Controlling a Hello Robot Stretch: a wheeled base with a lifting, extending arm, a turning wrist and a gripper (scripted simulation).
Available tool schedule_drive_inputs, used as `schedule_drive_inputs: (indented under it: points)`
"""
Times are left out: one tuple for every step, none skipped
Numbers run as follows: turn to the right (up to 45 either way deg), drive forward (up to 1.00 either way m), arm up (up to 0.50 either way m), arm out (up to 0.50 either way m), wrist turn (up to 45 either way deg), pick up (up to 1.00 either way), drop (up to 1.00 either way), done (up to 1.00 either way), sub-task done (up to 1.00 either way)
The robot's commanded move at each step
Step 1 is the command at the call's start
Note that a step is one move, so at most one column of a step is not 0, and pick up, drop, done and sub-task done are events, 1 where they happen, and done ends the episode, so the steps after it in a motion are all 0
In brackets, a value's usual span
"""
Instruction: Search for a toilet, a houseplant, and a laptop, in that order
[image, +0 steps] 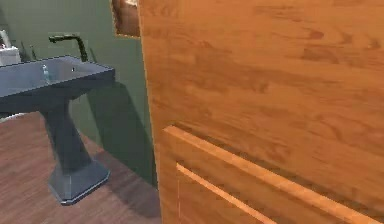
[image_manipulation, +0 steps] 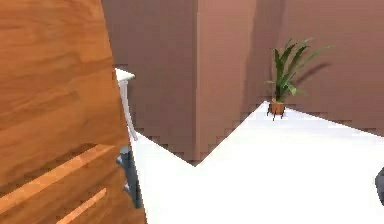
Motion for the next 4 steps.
schedule_drive_inputs:
  points:
    - [-45.0,0.00,0.00,0.00,0.0,0.00,0.00,0.00,0.00]
    - [-3.0,0.00,0.00,0.00,0.0,0.00,0.00,0.00,0.00]
    - [0.0,0.30,0.00,0.00,0.0,0.00,0.00,0.00,0.00]
    - [-21.0,0.00,0.00,0.00,0.0,0.00,0.00,0.00,0.00]
